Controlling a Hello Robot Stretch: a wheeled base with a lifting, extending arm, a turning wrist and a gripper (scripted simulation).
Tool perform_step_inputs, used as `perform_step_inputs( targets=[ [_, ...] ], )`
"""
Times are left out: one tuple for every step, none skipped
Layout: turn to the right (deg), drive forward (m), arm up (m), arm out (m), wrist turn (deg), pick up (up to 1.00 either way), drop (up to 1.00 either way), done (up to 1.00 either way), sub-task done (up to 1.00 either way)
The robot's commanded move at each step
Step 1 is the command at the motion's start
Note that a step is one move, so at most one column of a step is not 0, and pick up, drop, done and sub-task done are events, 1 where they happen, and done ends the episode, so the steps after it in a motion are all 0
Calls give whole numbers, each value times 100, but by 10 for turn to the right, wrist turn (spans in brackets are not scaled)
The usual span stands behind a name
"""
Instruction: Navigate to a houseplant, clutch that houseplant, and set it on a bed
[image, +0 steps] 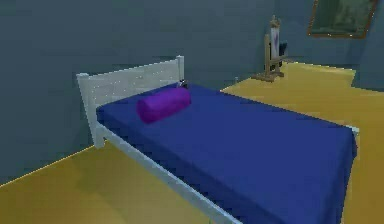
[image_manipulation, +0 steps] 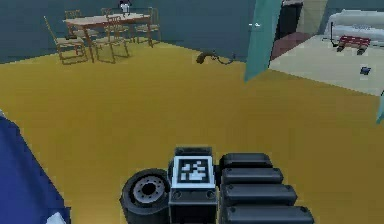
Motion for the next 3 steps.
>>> perform_step_inputs(
  targets=[
    [450, 0, 0, 0, 0, 0, 0, 0, 0],
    [0, 10, 0, 0, 0, 0, 0, 0, 0],
    [-450, 0, 0, 0, 0, 0, 0, 0, 0]
  ],
)
